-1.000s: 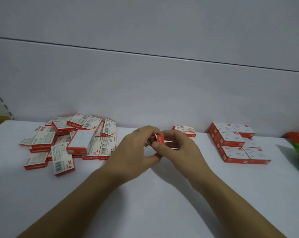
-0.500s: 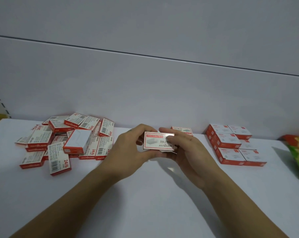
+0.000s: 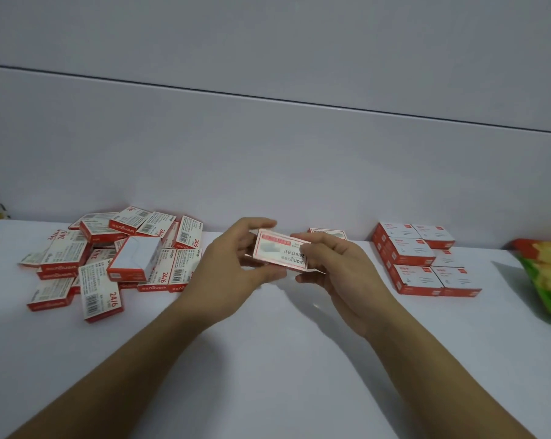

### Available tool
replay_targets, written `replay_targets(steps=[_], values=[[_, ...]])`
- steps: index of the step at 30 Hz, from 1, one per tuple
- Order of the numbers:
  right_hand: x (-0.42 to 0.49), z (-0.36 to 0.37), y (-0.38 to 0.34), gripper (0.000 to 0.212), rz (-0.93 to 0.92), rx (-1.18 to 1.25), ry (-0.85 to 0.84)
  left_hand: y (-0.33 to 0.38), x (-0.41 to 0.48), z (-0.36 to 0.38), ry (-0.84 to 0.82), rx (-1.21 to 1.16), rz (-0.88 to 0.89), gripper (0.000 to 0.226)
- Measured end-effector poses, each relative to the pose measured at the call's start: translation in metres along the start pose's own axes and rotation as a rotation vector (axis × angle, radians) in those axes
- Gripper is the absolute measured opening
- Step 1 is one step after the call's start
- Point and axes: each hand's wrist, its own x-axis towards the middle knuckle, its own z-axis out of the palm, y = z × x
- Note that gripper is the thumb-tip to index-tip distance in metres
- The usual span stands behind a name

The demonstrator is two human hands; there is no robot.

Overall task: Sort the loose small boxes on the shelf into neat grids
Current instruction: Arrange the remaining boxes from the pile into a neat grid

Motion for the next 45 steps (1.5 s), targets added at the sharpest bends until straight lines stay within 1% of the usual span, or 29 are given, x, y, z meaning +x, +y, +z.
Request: replay_targets(steps=[2, 3, 6, 7, 8, 9, 11, 12, 13, 15, 17, 19, 20, 23, 26, 29, 31, 33, 35, 39, 42, 44, 45], values=[[-0.001, 0.001, -0.002, 0.021, -0.011, 0.003, -0.01, 0.001, 0.002, 0.001, 0.048, -0.104, -0.041, 0.059], [-0.002, 0.002, -0.002, 0.028, -0.007, 0.008, -0.026, 0.001, 0.002, 0.002, 0.071, -0.124, -0.054, 0.054], [-0.006, 0.01, 0.003, 0.058, -0.001, -0.01, -0.109, 0.005, -0.001, 0.008, 0.08, -0.148, -0.073, 0.02], [-0.007, 0.013, 0.004, 0.065, -0.007, -0.01, -0.114, 0.006, -0.001, 0.009, 0.069, -0.131, -0.059, 0.013], [-0.007, 0.015, 0.004, 0.066, -0.022, 0.002, -0.099, 0.006, -0.002, 0.009, 0.049, -0.102, -0.031, 0.015], [-0.007, 0.016, 0.004, 0.063, -0.039, 0.027, -0.07, 0.006, -0.001, 0.007, 0.014, -0.066, 0.002, 0.019], [-0.004, 0.014, 0.003, 0.05, -0.036, 0.078, -0.015, 0.005, 0.0, 0.001, -0.074, 0.008, 0.03, 0.031], [-0.003, 0.012, 0.003, 0.043, -0.009, 0.102, -0.008, 0.004, 0.0, 0.0, -0.107, 0.03, 0.014, 0.039], [-0.002, 0.011, 0.003, 0.038, 0.024, 0.122, -0.014, 0.002, -0.001, 0.0, -0.122, 0.061, 0.005, 0.045], [-0.002, 0.011, 0.004, 0.035, 0.056, 0.122, -0.024, -0.002, -0.001, 0.002, -0.086, 0.156, 0.041, 0.049], [-0.002, 0.01, 0.005, 0.032, 0.015, 0.001, 0.03, -0.006, 0.001, 0.003, -0.014, 0.168, 0.064, 0.048], [-0.002, 0.008, 0.004, 0.029, -0.075, -0.186, 0.112, -0.009, 0.004, 0.0, 0.037, 0.142, 0.029, 0.047], [-0.002, 0.006, 0.003, 0.029, -0.107, -0.235, 0.129, -0.01, 0.006, -0.001, 0.043, 0.151, 0.017, 0.046], [-0.001, 0.005, 0.003, 0.035, -0.111, -0.278, 0.111, -0.01, 0.006, -0.003, 0.035, 0.226, 0.027, 0.047], [-0.001, 0.003, 0.005, 0.045, -0.177, -0.46, 0.083, -0.013, 0.007, -0.005, 0.047, 0.295, 0.071, 0.049], [0.0, 0.003, 0.009, 0.049, -0.233, -0.551, 0.087, -0.015, 0.007, -0.006, 0.063, 0.358, 0.104, 0.049], [0.001, 0.003, 0.013, 0.048, -0.311, -0.712, 0.14, -0.017, 0.006, -0.005, 0.061, 0.423, 0.129, 0.049], [0.004, 0.001, 0.017, 0.047, -0.46, -0.917, 0.19, -0.02, 0.006, -0.003, 0.052, 0.453, 0.15, 0.048], [0.006, 0.0, 0.022, 0.044, -0.579, -1.05, 0.201, -0.023, 0.008, -0.002, 0.047, 0.473, 0.176, 0.046], [0.011, -0.002, 0.025, 0.042, -0.705, -1.198, 0.197, -0.024, 0.008, -0.002, 0.039, 0.485, 0.187, 0.044], [0.017, 0.0, 0.025, 0.033, -0.782, -1.268, 0.197, -0.024, 0.009, -0.005, 0.014, 0.5, 0.203, 0.04], [0.022, 0.003, 0.021, 0.027, -0.804, -1.297, 0.183, -0.025, 0.011, -0.008, 0.026, 0.53, 0.186, 0.046], [0.027, 0.003, 0.019, 0.025, -0.789, -1.313, 0.168, -0.025, 0.012, -0.009, 0.033, 0.554, 0.157, 0.056]])
